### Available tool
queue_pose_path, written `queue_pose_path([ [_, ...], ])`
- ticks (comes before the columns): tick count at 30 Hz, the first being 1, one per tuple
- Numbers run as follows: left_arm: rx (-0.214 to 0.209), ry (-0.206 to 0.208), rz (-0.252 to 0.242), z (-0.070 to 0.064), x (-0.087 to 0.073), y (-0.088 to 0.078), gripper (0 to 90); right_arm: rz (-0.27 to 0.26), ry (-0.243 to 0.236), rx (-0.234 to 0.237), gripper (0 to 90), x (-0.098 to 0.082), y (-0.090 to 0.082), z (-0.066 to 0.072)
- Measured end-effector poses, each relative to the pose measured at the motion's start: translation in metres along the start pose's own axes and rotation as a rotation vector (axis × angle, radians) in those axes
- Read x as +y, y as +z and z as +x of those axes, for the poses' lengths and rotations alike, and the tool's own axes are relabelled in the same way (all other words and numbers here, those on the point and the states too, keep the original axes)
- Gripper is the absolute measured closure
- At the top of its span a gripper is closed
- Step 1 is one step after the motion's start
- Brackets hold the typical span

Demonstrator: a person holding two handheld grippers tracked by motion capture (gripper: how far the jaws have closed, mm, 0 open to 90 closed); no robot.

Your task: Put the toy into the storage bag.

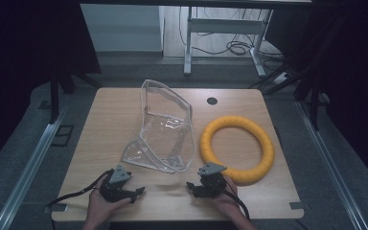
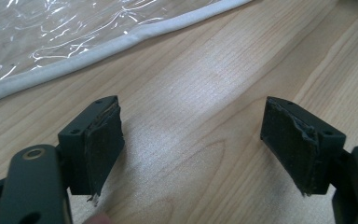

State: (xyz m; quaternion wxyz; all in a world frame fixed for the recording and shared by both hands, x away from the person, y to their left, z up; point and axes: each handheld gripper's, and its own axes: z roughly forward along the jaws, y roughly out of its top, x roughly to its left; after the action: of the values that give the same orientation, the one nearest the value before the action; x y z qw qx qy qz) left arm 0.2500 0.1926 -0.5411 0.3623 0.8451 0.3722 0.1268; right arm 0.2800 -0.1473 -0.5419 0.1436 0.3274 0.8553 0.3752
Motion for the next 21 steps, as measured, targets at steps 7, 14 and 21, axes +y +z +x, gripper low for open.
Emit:
queue_pose_path([
  [7,-0.001,-0.001,-0.002,-0.0004,-0.0001,-0.0004,20.9,0.001,-0.001,-0.002,27.1,0.0,-0.0001,0.0],
  [14,-0.001,0.001,0.003,-0.0005,-0.0003,0.0004,20.9,0.001,-0.001,-0.002,27.1,0.0,-0.0001,0.0],
  [21,-0.001,-0.001,0.002,-0.0007,-0.0003,0.0004,20.9,0.001,0.0,-0.002,27.1,0.0001,-0.0001,0.0002],
])
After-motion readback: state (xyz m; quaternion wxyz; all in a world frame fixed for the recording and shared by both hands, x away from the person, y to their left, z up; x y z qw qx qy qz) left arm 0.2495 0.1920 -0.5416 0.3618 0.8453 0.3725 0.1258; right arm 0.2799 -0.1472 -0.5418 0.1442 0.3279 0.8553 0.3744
